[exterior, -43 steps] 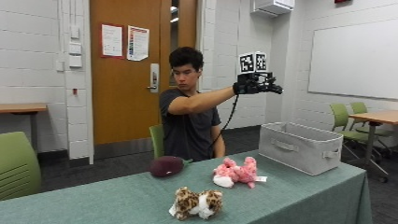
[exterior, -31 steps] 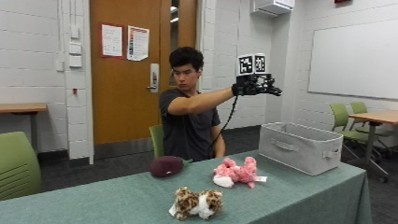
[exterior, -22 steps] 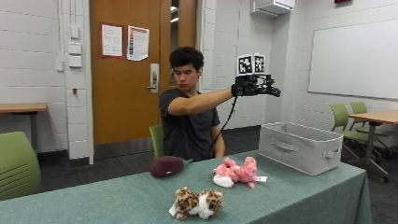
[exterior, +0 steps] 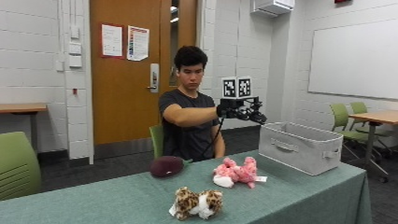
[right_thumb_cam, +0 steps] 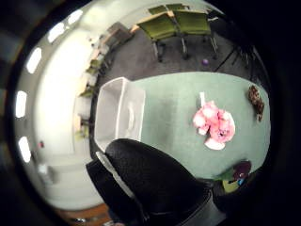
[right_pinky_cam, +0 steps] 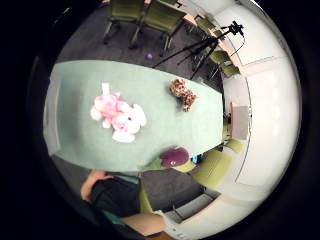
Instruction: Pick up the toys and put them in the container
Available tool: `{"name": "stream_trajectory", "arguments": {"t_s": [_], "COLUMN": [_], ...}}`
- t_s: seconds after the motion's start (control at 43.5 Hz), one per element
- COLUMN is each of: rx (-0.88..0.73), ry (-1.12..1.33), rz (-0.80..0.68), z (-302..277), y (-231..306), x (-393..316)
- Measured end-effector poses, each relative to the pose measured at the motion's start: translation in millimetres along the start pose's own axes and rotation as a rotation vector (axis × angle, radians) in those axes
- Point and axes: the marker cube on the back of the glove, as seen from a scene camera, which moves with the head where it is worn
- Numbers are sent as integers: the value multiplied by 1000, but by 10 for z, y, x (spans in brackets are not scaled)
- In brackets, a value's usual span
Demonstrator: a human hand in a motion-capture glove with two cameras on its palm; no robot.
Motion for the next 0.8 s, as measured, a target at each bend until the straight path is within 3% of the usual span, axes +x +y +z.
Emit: {"name": "stream_trajectory", "arguments": {"t_s": [0.368, 0.805], "rx": [-124, -187], "ry": [-6, 17], "rz": [3, 50], "z": [1378, 2046], "y": [-96, 10], "x": [308, 596]}}
